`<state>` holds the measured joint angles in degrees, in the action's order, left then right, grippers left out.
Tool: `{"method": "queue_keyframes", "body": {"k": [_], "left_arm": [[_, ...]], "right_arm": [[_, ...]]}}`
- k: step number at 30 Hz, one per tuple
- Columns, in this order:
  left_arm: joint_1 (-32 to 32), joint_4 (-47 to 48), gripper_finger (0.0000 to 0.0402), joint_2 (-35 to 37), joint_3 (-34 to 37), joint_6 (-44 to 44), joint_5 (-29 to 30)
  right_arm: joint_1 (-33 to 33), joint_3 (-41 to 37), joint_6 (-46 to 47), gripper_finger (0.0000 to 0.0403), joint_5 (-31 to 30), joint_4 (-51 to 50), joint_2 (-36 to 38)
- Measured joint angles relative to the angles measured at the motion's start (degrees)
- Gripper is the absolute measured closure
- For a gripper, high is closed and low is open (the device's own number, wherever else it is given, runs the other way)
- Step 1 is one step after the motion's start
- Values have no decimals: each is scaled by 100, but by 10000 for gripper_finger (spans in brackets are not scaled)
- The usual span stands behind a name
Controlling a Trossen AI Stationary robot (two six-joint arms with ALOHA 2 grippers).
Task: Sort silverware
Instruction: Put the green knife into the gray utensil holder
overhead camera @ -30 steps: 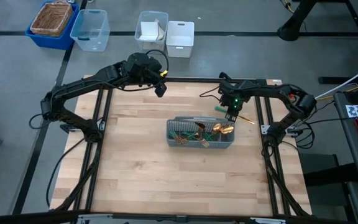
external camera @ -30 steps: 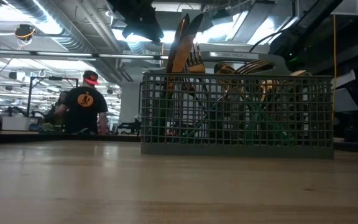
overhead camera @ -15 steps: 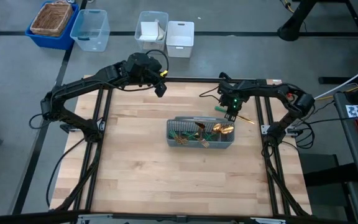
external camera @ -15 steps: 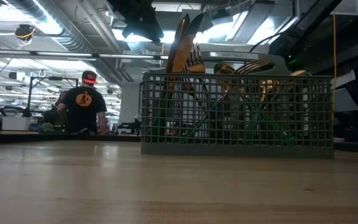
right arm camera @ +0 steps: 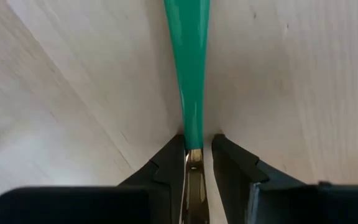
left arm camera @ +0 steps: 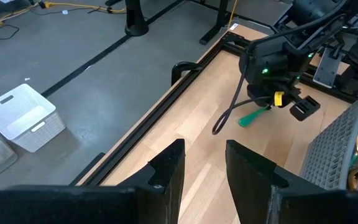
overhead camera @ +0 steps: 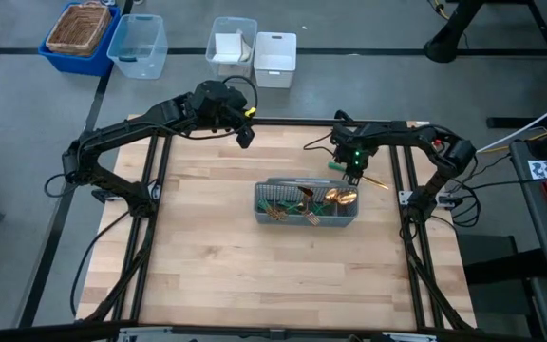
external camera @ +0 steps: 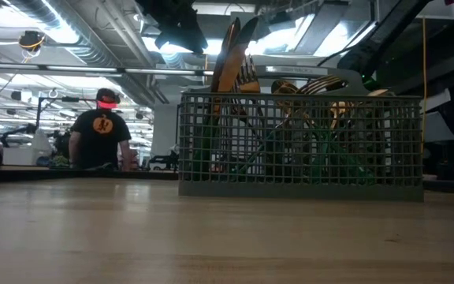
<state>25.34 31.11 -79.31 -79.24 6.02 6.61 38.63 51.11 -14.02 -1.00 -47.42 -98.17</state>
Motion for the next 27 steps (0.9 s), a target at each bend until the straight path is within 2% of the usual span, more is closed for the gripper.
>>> {"method": "queue_keyframes", "body": {"k": [3,10,18,27], "left_arm": [[0,-1,295,0,0,0,0],[0,0,295,0,0,0,0],[0,-2,295,0,0,0,0],[0,-2,295,0,0,0,0]], "right_arm": [[-2,-2,0,326,12,7,-5],[2,-4,0,385,189,15,-9],[0,-9,2,368,193,-2,-20],[2,348,22,375,302,-183,-63]]}}
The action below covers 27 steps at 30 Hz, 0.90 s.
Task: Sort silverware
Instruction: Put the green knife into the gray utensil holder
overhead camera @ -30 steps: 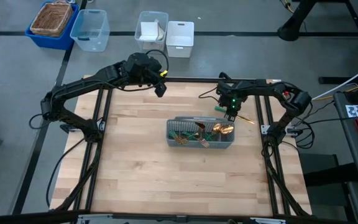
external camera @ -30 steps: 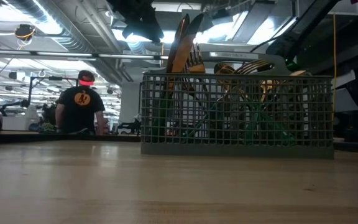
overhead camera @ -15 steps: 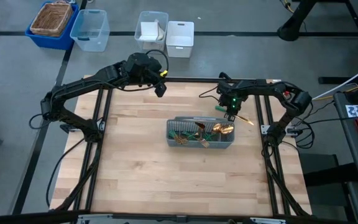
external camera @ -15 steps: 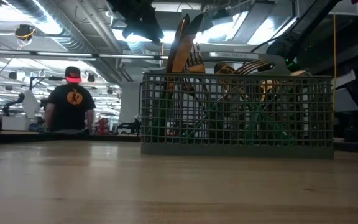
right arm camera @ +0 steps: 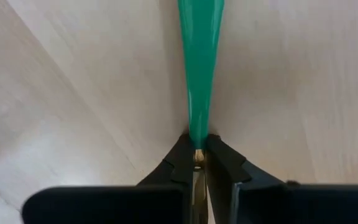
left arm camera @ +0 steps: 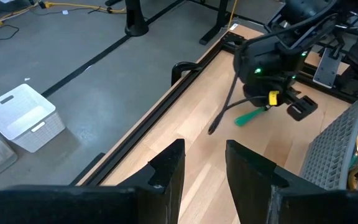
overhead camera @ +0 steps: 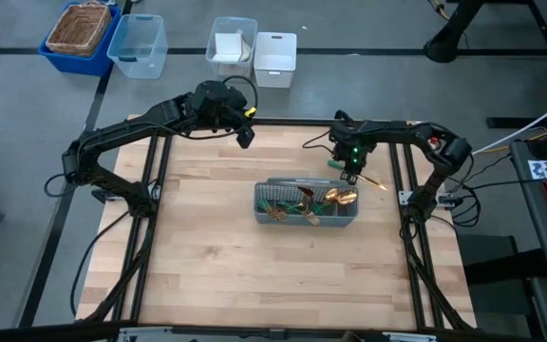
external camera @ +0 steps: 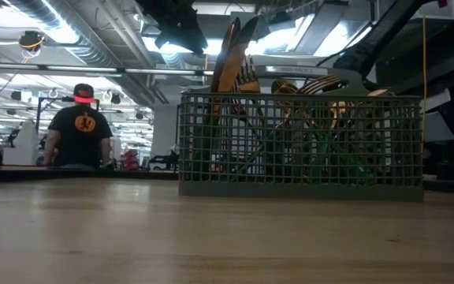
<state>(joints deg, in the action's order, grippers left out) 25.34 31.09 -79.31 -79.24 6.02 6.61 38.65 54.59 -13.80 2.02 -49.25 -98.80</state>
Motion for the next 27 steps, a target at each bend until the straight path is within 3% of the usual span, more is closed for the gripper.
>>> {"method": "queue_keyframes", "body": {"k": [18,27], "left_arm": [[0,-24,295,0,0,0,0],[-2,-22,295,0,0,0,0]], "right_arm": [[-7,1110,3,399,197,-18,13],[-2,1140,-3,352,-27,-34,5]]}}
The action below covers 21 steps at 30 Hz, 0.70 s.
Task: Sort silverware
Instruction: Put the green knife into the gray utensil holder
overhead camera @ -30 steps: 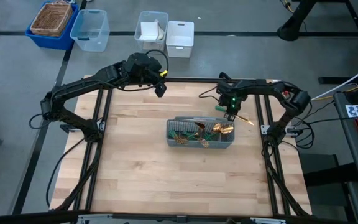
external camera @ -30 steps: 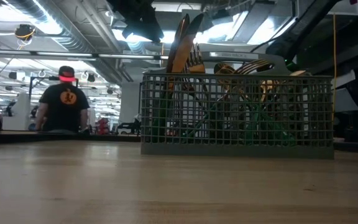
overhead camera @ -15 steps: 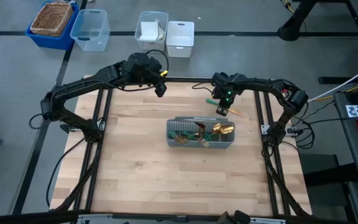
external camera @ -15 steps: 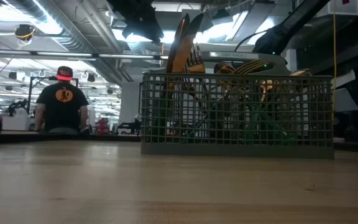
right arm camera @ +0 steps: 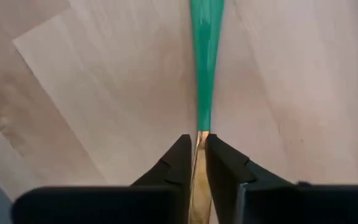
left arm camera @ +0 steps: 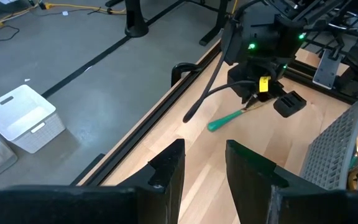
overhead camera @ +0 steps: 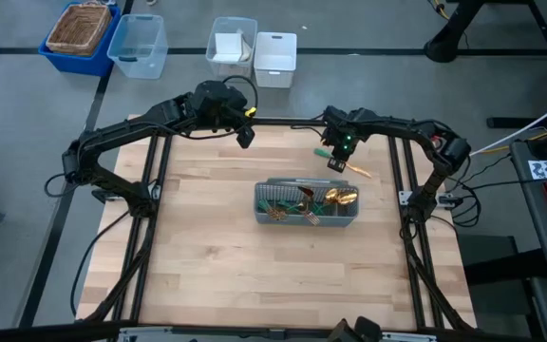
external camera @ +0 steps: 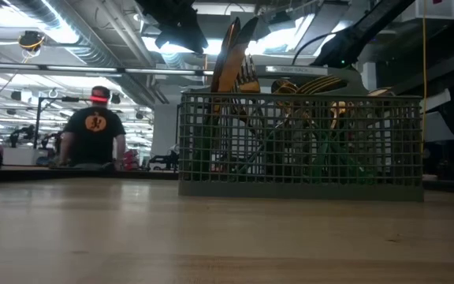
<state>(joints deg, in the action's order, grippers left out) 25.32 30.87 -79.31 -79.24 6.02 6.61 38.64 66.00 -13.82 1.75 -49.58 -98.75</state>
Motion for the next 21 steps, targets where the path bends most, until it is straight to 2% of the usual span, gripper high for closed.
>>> {"method": "queue_keyframes", "body": {"k": [9,17,21], "left_arm": [[0,0,295,0,0,0,0],[2,2,295,0,0,17,0],[2,2,295,0,0,20,0]], "right_arm": [[0,-138,4,286,36,24,-322],[0,-126,0,290,-54,63,-681],[-7,-116,2,301,-488,52,-738]]}}
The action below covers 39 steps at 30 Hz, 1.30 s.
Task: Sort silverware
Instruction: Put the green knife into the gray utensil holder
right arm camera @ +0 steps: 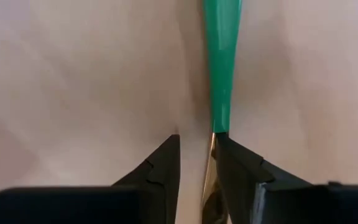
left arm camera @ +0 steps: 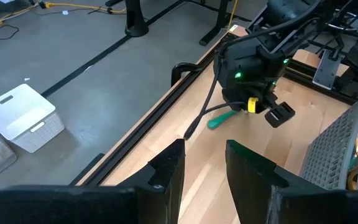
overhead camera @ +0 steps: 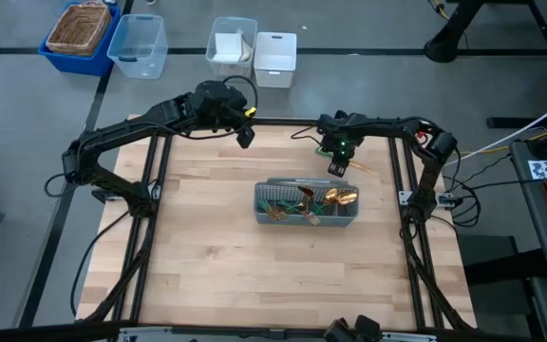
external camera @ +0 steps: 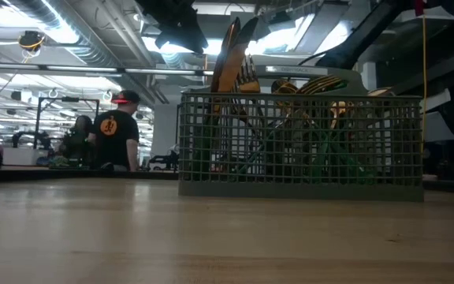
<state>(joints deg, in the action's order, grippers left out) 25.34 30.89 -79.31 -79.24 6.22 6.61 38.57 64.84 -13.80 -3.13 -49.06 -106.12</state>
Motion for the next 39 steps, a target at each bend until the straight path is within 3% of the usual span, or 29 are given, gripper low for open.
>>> {"method": "queue_keyframes", "body": {"k": [16,22,29,39], "left_arm": [[-11,87,295,8,74,-131,-12],[171,15,295,39,1010,-125,-585],[453,-2163,295,39,2427,666,-1553],[355,-2618,295,39,3114,856,-1635]], "right_arm": [[7,30,141,308,29,-371,114],[7,364,155,308,184,-848,131],[17,448,110,308,216,-782,140],[113,-3,11,308,132,-312,140]]}}
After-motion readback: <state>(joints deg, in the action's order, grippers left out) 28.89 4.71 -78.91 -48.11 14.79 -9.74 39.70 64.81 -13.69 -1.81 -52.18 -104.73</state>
